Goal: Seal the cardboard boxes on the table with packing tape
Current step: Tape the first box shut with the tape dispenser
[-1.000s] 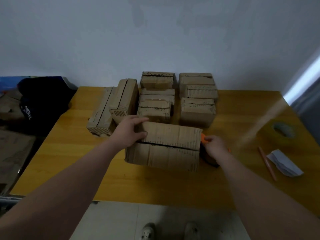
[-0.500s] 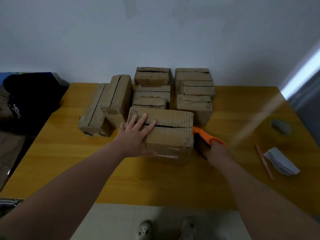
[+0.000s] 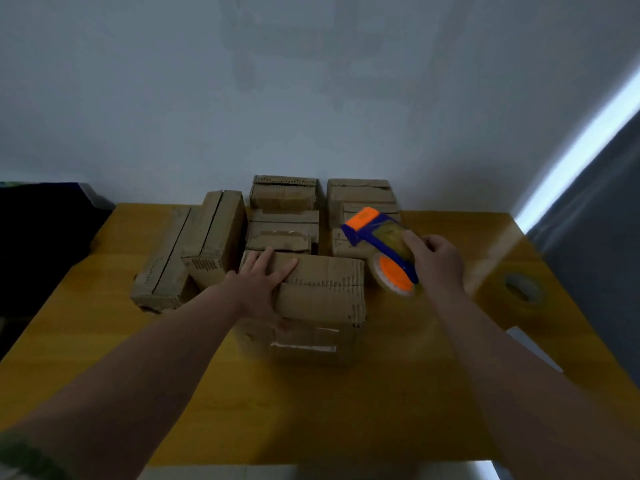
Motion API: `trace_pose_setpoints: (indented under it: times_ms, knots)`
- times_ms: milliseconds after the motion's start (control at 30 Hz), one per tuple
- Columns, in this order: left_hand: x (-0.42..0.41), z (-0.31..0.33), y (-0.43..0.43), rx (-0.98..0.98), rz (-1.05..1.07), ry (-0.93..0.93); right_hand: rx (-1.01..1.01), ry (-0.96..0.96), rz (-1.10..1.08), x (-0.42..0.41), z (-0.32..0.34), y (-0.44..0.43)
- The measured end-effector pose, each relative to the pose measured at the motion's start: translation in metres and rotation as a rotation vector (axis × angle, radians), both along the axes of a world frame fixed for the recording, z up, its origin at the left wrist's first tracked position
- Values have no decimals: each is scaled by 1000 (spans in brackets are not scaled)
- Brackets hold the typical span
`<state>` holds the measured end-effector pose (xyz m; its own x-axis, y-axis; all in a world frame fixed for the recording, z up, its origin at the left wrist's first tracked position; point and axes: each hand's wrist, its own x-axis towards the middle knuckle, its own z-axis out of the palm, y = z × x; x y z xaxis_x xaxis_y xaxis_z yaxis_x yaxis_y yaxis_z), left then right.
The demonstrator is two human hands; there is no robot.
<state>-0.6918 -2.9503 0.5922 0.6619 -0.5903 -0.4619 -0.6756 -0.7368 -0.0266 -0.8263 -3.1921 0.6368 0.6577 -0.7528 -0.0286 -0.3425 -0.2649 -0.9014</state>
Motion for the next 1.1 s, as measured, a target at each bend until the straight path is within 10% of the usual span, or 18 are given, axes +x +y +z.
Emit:
trace_pose_setpoints:
  times_ms: [633, 1100]
  knots:
    - [-32, -3, -2, -182, -103, 9, 321, -49, 722, 24, 0, 46]
    - [-38, 0, 2, -331, -37, 43, -211, 76, 791, 7, -12, 39]
